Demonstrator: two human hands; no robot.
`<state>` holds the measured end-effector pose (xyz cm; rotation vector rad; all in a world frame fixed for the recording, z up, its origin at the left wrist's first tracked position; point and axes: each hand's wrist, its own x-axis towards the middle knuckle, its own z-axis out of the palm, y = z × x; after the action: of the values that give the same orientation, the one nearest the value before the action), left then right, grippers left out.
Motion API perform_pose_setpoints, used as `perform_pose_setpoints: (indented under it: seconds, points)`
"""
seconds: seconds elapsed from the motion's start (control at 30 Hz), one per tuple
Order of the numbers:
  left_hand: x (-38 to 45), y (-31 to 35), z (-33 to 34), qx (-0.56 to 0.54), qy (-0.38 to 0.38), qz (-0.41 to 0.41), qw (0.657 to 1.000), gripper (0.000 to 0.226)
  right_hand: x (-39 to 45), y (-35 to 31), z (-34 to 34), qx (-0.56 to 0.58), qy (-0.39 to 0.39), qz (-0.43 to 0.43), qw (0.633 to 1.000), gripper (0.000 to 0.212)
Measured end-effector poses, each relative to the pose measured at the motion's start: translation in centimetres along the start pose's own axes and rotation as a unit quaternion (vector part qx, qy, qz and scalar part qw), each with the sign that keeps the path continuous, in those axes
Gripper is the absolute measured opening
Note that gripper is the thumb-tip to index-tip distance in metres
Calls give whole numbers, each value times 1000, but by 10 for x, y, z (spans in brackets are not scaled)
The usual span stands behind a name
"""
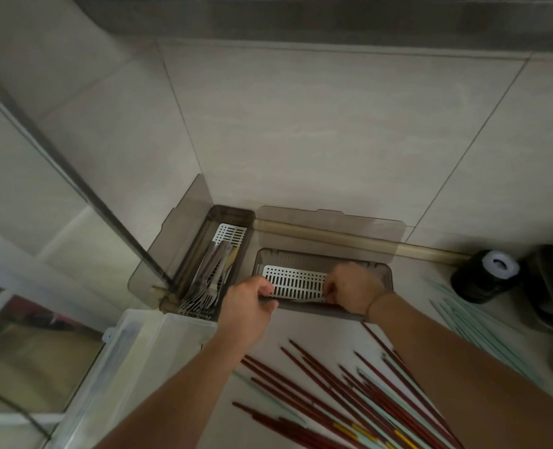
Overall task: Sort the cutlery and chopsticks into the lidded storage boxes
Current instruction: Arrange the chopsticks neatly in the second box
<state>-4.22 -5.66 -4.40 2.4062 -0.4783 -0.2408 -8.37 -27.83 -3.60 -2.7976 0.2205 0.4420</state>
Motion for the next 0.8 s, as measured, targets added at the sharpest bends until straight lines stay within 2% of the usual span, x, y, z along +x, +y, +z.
perform_pose_setpoints:
  seconds: [0.2,0.43,0.5,0.6,0.63,0.7,0.8]
  points:
    - [1,3,-3,-5,-24,-13,1000,26,7,9,5,30,-44,9,999,14]
    - [5,6,-7,-2,-33,-26,999,26,-1,23,6,77,-57,-29,995,13]
    - [6,5,-7,-4,-34,-24,999,26,-10,21,2,62,0,-41,997,16]
    - [4,5,-6,-3,-32,-19,999,24,-51,11,6,94,200,-78,972,12]
    - [4,5,-5,1,-30,-8,1000,20,-71,6,12,92,220,-99,966,10]
    - [0,7,-2,21,-35,30,999,20,-105,-3,34,49,172,-105,978,6]
    - [-6,9,3,37,-46,69,996,26,-132,-8,78,10,75,-38,996,20]
